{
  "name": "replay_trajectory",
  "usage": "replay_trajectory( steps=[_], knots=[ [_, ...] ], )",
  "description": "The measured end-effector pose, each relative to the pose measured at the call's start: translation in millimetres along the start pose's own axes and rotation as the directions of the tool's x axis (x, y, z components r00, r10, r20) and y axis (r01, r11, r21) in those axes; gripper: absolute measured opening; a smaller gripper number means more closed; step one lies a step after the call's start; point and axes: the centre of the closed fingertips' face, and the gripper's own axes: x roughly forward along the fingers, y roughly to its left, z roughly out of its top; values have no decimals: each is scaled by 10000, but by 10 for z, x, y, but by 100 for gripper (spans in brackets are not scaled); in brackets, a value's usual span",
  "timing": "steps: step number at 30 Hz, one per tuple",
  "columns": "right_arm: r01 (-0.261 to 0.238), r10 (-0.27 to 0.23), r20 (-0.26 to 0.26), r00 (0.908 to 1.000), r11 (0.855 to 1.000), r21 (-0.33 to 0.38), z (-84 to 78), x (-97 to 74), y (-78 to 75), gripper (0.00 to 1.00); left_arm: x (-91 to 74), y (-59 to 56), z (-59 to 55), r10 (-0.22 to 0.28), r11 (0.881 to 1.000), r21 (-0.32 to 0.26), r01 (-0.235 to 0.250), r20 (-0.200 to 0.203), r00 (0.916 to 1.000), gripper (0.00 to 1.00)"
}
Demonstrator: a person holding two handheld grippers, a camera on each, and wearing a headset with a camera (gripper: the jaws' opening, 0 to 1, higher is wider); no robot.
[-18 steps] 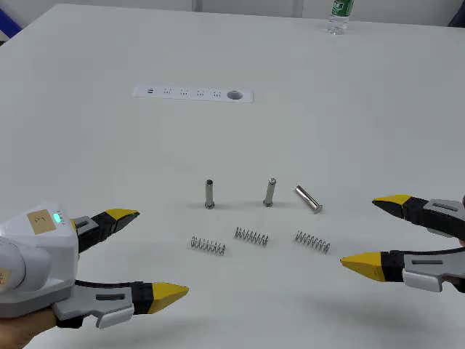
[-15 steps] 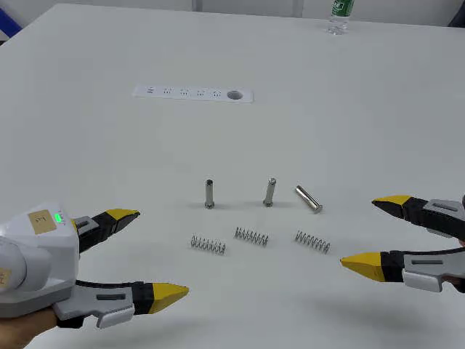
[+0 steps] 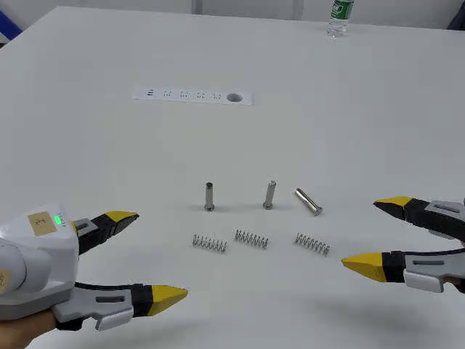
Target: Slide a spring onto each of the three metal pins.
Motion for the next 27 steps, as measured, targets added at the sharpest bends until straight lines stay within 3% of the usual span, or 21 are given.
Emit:
replay_trajectory(
  steps=[14, 27],
  knots=[
    [-14, 14, 28, 10000, 10000, 11, 58, 14, -33, 71, 2, -18, 13, -19, 10000, -3, 19, -12, 10000, 83],
    [228, -230, -190, 9996, 9997, -101, 239, 190, -228, 67, 18, -51, 35, -77, 10000, 7, 77, 45, 10000, 83]
  ],
)
